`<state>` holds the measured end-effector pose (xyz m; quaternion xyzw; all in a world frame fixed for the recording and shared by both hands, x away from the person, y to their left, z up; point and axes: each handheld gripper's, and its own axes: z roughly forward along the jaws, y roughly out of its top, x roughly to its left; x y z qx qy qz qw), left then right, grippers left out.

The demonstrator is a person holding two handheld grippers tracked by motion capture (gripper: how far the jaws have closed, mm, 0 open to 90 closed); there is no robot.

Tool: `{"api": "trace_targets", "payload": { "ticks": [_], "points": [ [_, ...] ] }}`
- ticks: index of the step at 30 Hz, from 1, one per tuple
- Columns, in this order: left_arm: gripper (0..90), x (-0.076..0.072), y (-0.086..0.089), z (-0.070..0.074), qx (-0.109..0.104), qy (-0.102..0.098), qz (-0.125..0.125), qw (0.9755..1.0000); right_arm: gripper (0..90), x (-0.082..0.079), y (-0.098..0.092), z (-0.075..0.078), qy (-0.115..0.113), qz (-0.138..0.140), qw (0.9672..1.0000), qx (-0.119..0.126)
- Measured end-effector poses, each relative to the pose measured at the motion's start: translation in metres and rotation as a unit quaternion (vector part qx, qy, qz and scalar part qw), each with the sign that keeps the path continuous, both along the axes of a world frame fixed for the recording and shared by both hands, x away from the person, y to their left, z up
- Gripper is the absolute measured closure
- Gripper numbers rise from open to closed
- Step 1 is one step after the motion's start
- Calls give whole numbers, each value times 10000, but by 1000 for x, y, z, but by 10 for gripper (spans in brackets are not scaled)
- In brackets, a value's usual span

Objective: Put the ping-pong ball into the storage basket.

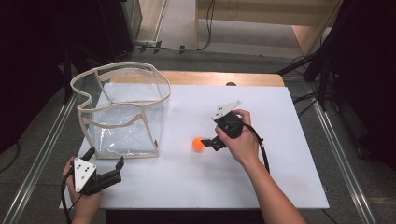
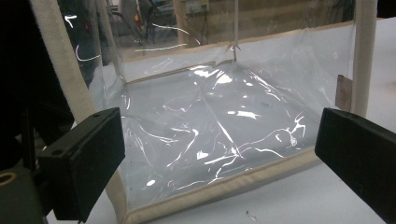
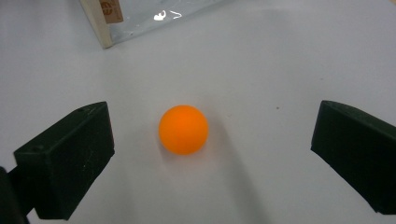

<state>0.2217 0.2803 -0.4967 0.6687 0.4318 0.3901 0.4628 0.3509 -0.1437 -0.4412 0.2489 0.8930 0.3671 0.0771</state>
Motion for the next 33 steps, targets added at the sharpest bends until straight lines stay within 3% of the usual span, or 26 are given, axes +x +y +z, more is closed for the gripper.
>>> {"api": "trace_targets", "payload": {
  "ticks": [33],
  "points": [
    [21, 0, -2, 0, 73, 5, -42, 10000, 0, 10, 27, -21, 485, 367, 9970, -485]
  ]
}}
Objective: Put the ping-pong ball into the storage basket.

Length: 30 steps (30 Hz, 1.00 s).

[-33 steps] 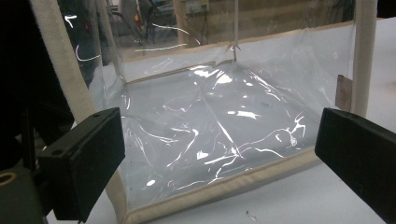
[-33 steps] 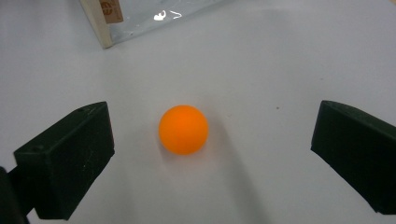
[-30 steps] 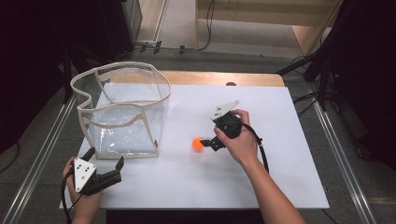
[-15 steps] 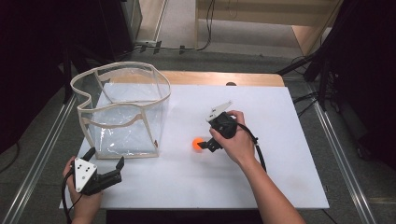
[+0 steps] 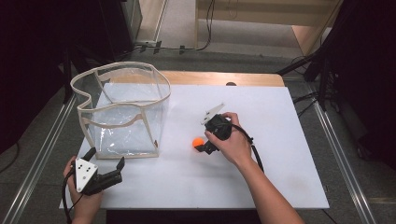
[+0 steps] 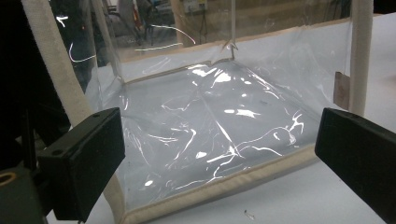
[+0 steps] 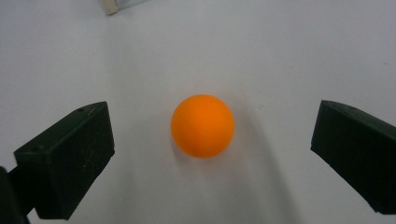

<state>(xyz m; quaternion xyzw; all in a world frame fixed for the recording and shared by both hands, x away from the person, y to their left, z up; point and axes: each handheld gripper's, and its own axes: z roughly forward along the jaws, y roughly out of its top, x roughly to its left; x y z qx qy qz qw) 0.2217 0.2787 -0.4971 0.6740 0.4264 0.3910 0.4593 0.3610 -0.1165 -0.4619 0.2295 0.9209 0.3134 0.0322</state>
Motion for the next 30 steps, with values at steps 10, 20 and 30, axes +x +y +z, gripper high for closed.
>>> {"api": "trace_targets", "payload": {
  "ticks": [10, 20, 30],
  "points": [
    [21, 0, 0, 0, 7, 0, -8, 10000, 0, 2, 10, -7, 105, 127, 9995, -262],
    [21, 0, 0, 0, 10, -7, -7, 10000, 36, 3, 18, -11, 286, 208, 9986, -405],
    [21, 0, 0, 0, 17, -7, -3, 10000, 150, 4, 24, -16, 371, 122, 9968, -693]
  ]
}}
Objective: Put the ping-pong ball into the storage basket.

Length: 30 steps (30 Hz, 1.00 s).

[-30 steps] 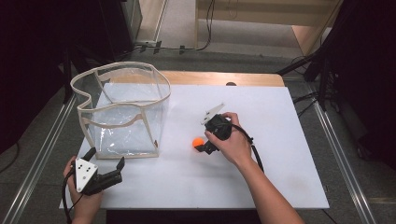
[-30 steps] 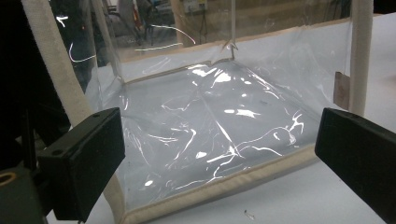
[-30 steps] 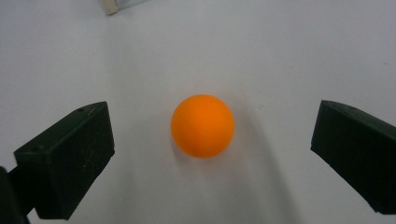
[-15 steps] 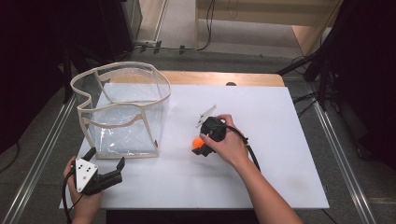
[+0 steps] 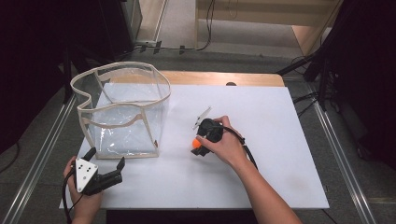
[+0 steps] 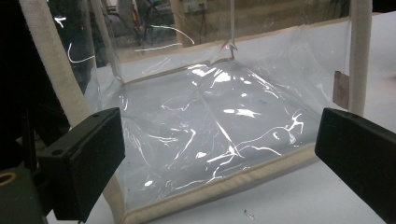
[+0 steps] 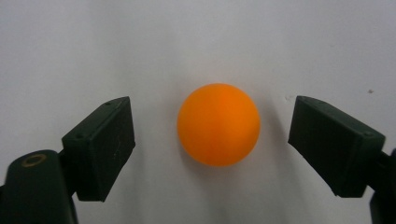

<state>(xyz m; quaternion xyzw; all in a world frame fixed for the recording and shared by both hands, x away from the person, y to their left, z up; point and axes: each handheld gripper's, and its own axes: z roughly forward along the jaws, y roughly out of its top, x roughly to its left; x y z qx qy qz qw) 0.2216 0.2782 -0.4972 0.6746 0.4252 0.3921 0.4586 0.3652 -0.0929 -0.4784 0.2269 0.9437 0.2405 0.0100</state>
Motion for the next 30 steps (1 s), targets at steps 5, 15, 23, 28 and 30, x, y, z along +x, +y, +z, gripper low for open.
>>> {"api": "trace_targets", "payload": {
  "ticks": [5, 15, 23, 28, 30],
  "points": [
    [21, 0, 0, 0, 2, -1, -1, 10000, 297, 1, 3, -3, -58, -40, 9999, -115],
    [21, 0, 0, 0, -5, -5, -3, 10000, 372, 3, 5, -7, 5, -10, 9998, -206],
    [21, 0, 0, 0, 2, 1, -4, 10000, 428, 3, 6, -8, -22, -77, 9995, -298],
    [21, 0, 0, 0, -3, -4, -5, 10000, 476, 4, 5, -8, -53, -84, 9996, -256],
    [21, 0, 0, 0, -1, -2, -8, 10000, 477, 4, 5, -7, -51, -78, 9996, -278]
  ]
}}
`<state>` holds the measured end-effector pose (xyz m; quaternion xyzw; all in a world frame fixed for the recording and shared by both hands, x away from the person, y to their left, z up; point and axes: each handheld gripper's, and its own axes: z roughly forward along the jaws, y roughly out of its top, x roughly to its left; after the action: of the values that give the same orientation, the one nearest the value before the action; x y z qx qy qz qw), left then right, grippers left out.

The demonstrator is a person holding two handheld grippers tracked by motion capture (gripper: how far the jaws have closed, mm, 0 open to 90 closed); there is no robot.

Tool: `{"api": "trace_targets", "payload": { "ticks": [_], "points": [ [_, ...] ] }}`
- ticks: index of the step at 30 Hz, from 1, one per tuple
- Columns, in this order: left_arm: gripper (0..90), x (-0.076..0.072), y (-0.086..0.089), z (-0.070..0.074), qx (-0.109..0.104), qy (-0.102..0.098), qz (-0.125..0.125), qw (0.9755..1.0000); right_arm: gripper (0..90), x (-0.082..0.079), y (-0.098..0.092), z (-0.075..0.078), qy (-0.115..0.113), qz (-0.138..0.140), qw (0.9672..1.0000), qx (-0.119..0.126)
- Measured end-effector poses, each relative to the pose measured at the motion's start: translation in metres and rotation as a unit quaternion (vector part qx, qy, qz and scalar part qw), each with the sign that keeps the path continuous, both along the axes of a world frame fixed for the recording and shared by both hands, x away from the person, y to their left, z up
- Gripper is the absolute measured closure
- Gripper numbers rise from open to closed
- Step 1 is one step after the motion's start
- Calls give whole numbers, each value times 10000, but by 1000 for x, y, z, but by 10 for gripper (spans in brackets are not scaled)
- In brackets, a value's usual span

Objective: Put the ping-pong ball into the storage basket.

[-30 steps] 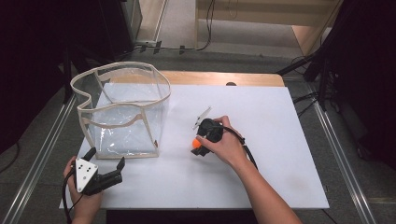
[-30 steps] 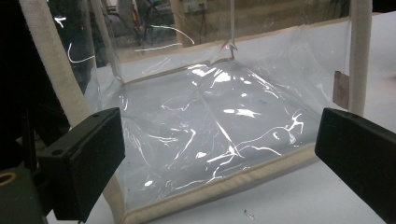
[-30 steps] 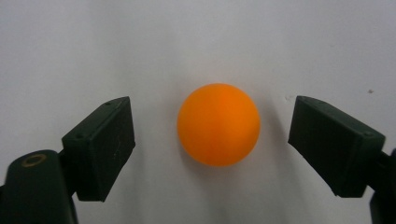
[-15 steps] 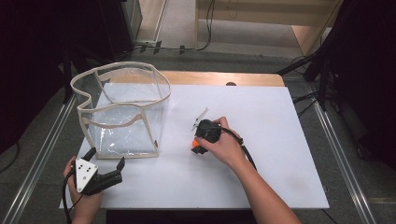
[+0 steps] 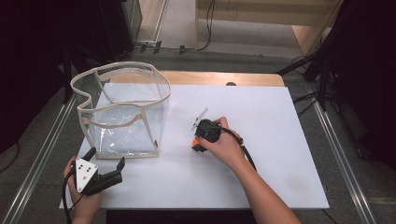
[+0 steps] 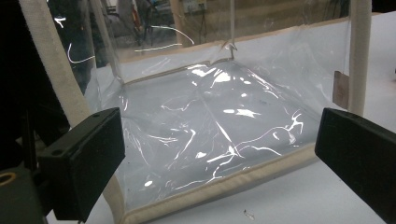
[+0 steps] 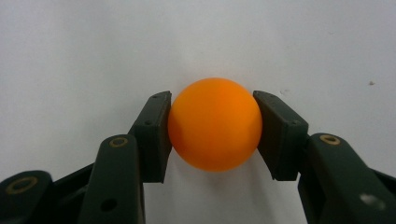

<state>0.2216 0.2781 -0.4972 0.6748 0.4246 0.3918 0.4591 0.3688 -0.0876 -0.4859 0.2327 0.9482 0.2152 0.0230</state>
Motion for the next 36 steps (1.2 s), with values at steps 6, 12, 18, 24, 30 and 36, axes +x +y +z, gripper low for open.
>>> {"api": "trace_targets", "payload": {
  "ticks": [6, 12, 18, 24, 30, 36],
  "points": [
    [21, 0, 0, 0, 0, 1, 5, 10000, 477, 1, 0, 1, -4, 35, 10000, 15],
    [21, 0, 0, 0, 5, -2, 2, 10000, 478, 1, 0, 5, 41, 91, 9999, 12],
    [21, 0, 0, 0, 1, 4, 2, 10000, 477, 3, -1, 9, 65, 163, 9998, 60],
    [21, 0, 0, 0, 1, 2, 6, 10000, 477, 4, -1, 15, 89, 170, 9998, 64],
    [21, 0, 0, 0, -4, 4, 3, 10000, 477, 5, 0, 20, 89, 204, 9997, 62],
    [21, 0, 0, 0, -1, 3, 2, 10000, 477, 7, 1, 24, 70, 264, 9996, 81]
  ]
}}
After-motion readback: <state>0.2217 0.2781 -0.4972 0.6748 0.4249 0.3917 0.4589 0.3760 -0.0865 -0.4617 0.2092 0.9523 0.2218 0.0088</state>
